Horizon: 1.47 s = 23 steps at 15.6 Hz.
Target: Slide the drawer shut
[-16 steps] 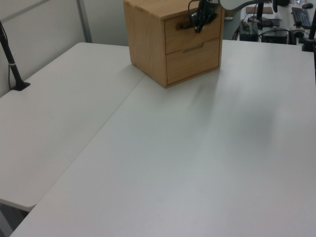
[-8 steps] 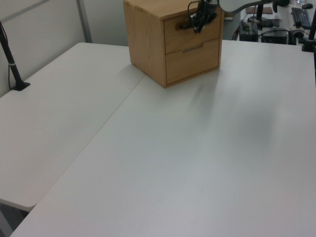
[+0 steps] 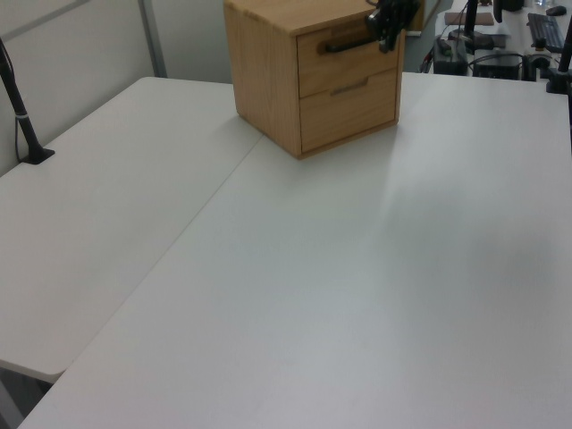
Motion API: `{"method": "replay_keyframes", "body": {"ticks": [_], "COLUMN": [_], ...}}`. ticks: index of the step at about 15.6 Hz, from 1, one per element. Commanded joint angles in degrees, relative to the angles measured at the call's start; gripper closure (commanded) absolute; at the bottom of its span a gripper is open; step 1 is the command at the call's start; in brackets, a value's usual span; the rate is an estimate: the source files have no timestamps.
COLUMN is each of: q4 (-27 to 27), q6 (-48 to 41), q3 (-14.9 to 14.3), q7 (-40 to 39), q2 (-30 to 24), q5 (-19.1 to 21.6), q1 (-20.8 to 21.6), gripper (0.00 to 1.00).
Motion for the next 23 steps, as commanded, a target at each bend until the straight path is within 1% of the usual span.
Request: {"method": "replay_keyframes", "body": {"ticks": [1, 2, 3, 4, 5, 7, 9, 10, 11, 12, 13, 18, 19, 23], "q4": [-3.0, -3.0, -3.0, -3.1, -3.3, -6.9, -10.6, -12.3, -14.0, -14.5, -14.2, -13.3, -12.6, -12.3], "q6": [-5.6, -6.6, -7.4, -7.9, -8.2, -7.7, -7.3, -7.2, -7.2, -7.2, -7.2, -4.8, -4.9, -5.3], "q3": [0.1, 0.1, 0.1, 0.1, 0.0, -0.3, -1.4, -3.0, -5.3, -7.8, -9.3, -9.8, -9.8, -9.8], "q7": [-1.4, -1.0, -0.7, -0.3, 0.3, 0.6, 0.1, -1.0, -3.7, -7.3, -10.9, -25.8, -27.6, -27.8], "q2": [-4.5, -5.0, -5.5, -5.7, -6.1, -8.7, -11.2, -12.5, -13.6, -14.0, -13.8, -12.8, -12.5, -11.8], "q5": [3.9, 4.2, 4.8, 5.7, 6.2, 6.2, 6.2, 6.1, 6.1, 6.1, 6.1, 6.1, 6.0, 6.2], "q1": [2.2, 3.0, 3.5, 4.1, 5.0, 7.0, 10.4, 12.6, 15.3, 17.7, 18.5, 16.3, 16.0, 16.0], "gripper": [0.63, 0.35, 0.1, 0.04, 0.0, 0.0, 0.0, 0.0, 0.0, 0.0, 0.0, 0.0, 0.0, 0.0]}}
